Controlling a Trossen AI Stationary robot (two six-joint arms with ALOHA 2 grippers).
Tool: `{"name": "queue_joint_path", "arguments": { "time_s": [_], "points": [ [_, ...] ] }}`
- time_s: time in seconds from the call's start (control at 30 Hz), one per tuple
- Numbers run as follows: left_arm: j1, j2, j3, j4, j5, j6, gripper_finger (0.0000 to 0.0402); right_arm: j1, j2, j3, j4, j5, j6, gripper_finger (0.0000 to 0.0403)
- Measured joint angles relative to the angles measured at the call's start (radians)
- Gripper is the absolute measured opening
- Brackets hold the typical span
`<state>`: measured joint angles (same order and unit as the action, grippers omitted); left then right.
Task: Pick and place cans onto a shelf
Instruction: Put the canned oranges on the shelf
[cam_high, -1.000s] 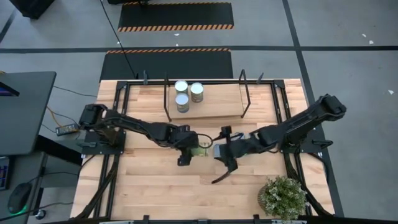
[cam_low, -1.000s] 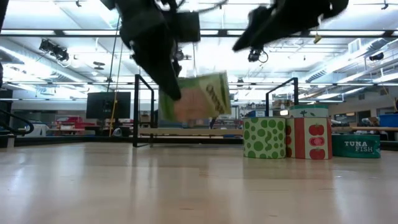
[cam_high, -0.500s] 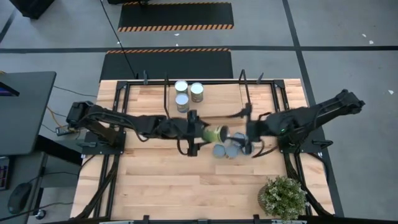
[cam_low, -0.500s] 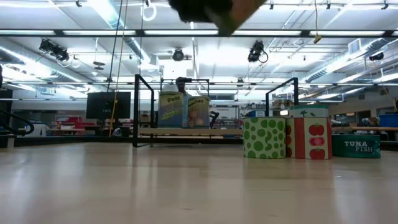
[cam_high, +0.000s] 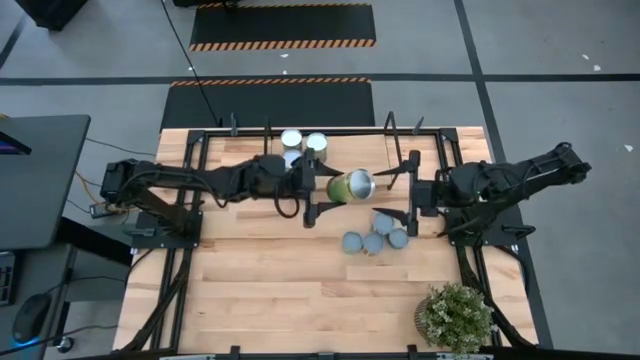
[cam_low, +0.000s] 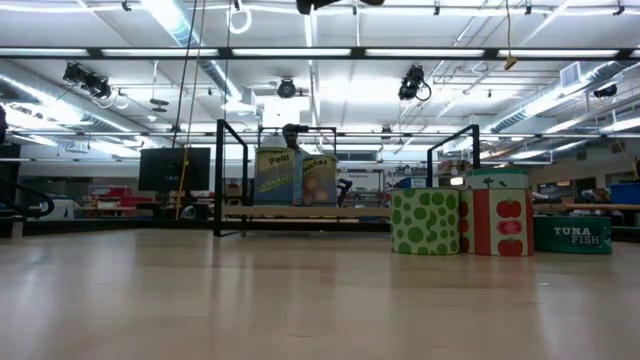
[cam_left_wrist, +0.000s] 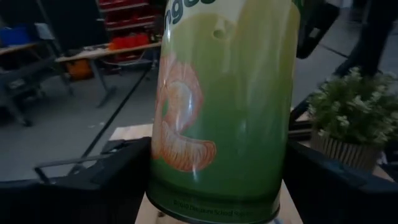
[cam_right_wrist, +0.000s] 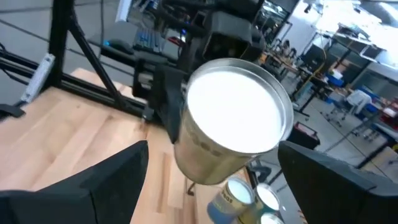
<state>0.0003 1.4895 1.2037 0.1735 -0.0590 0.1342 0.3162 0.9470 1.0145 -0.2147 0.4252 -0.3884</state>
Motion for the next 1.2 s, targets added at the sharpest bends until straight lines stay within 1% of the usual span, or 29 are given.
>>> {"name": "queue_joint_path", "arguments": {
  "time_s": [0.1,0.2,0.4,0.53,0.6,0.77,0.87,0.93,1.07,1.2],
  "points": [
    [0.021,0.002,0.0,0.004,0.068,-0.013,0.0329,-0.012,0.009,-0.001,0.004,0.0,0.001,0.037],
    [0.032,0.002,0.0,0.049,0.139,-0.012,0.0329,-0.039,0.017,-0.001,0.018,-0.016,0.005,0.0376],
    [0.054,0.002,0.0,0.128,0.222,-0.001,0.0329,-0.103,0.02,-0.001,0.114,-0.173,0.015,0.0387],
    [0.065,0.002,0.0,0.149,0.243,-0.02,0.033,-0.128,0.04,-0.001,0.191,-0.29,0.006,0.0387],
    [0.066,0.002,0.0,0.16,0.25,-0.025,0.033,-0.14,0.064,0.0,0.239,-0.311,-0.001,0.0387],
    [0.066,0.017,0.0,0.17,0.251,-0.021,0.033,-0.17,0.133,0.0,0.339,-0.321,-0.037,0.0387],
    [0.069,0.026,0.0,0.185,0.253,-0.015,0.033,-0.192,0.154,0.0,0.395,-0.374,-0.037,0.0387],
    [0.073,0.029,0.0,0.175,0.252,-0.013,0.033,-0.208,0.164,0.0,0.415,-0.4,-0.029,0.0387],
    [0.083,0.03,0.0,0.175,0.247,-0.01,0.033,-0.229,0.165,0.0,0.423,-0.407,-0.012,0.0385],
    [0.082,0.03,0.0,0.169,0.248,-0.009,0.033,-0.244,0.165,0.0,0.421,-0.449,0.024,0.0367]
  ]
}}
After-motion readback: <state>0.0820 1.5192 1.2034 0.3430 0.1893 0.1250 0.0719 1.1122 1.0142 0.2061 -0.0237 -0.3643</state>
